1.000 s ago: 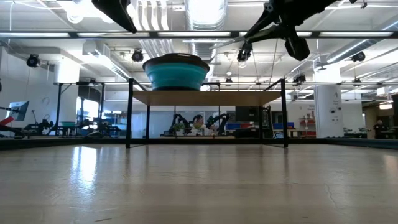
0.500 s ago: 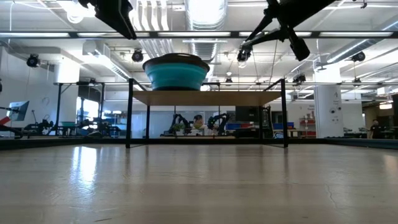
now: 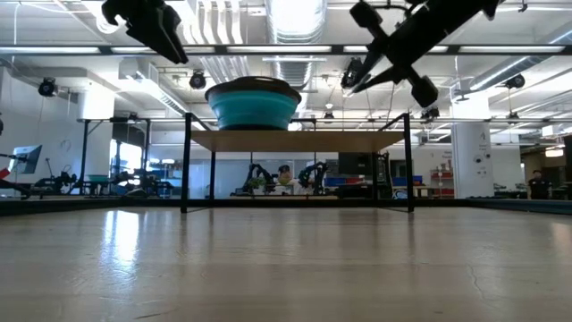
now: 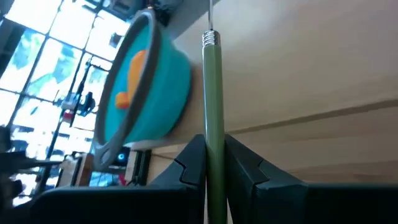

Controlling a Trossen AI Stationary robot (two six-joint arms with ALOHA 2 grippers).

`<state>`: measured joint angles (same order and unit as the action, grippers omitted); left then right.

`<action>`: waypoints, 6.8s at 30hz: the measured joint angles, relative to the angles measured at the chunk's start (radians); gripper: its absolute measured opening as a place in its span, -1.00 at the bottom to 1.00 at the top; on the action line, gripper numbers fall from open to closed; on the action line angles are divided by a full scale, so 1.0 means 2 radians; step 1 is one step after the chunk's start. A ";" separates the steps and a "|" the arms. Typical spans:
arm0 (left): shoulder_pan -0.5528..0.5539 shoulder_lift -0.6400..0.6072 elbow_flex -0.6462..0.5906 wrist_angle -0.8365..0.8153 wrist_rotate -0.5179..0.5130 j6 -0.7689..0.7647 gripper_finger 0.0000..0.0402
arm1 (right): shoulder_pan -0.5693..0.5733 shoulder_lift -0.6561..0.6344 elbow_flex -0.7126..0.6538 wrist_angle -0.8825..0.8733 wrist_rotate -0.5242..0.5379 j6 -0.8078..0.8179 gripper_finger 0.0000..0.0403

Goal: Pick & Place Fruit
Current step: Put the table knife on the shelf

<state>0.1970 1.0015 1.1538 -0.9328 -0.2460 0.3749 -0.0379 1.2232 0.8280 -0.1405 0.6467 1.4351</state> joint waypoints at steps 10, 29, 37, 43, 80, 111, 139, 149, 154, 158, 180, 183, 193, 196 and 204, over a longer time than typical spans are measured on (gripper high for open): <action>0.000 -0.049 0.000 0.004 0.022 0.004 -0.07 | -0.015 0.051 0.000 0.014 -0.013 0.041 -0.86; 0.000 -0.078 -0.052 0.022 0.024 0.009 -0.07 | -0.048 0.111 0.024 0.097 -0.038 0.038 -0.86; 0.000 -0.081 -0.056 0.026 0.019 0.016 -0.07 | -0.076 0.136 0.128 -0.076 -0.067 0.000 -0.86; 0.001 -0.085 -0.056 0.029 0.018 0.021 -0.07 | -0.101 0.166 0.203 -0.159 -0.091 -0.040 -0.86; 0.002 -0.091 -0.056 0.031 -0.001 0.038 -0.07 | -0.111 0.181 0.195 -0.194 -0.129 0.003 -0.86; 0.002 -0.091 -0.056 0.042 -0.003 0.039 -0.07 | -0.117 0.180 0.180 -0.200 -0.141 0.008 -0.86; 0.002 -0.091 -0.056 0.056 -0.003 0.038 -0.07 | -0.125 0.180 0.179 -0.202 -0.167 0.004 -0.75; 0.002 -0.091 -0.056 0.055 -0.003 0.040 -0.07 | -0.125 0.181 0.179 -0.203 -0.167 0.002 -0.77; 0.002 -0.091 -0.056 0.055 -0.003 0.041 -0.07 | -0.125 0.181 0.179 -0.202 -0.167 0.000 -0.66; 0.002 -0.091 -0.056 0.055 -0.003 0.047 -0.07 | -0.125 0.181 0.179 -0.201 -0.167 0.000 -0.61; 0.002 -0.091 -0.056 0.054 -0.003 0.049 -0.07 | -0.134 0.173 0.178 -0.205 -0.157 -0.005 -0.67; 0.002 -0.091 -0.056 0.055 -0.003 0.049 -0.07 | -0.134 0.170 0.178 -0.205 -0.157 -0.009 -0.63; 0.002 -0.091 -0.056 0.055 -0.003 0.050 -0.07 | -0.134 0.168 0.178 -0.203 -0.155 -0.011 -0.45; 0.002 -0.091 -0.056 0.055 -0.003 0.051 -0.07 | -0.134 0.165 0.178 -0.203 -0.154 -0.011 -0.41; 0.002 -0.091 -0.056 0.055 -0.003 0.051 -0.07 | -0.135 0.151 0.178 -0.205 -0.140 -0.018 -0.43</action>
<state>0.2016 0.8204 1.0416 -0.8238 -0.2527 0.4767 -0.3077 1.5253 1.1831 -0.5514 0.3659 1.3987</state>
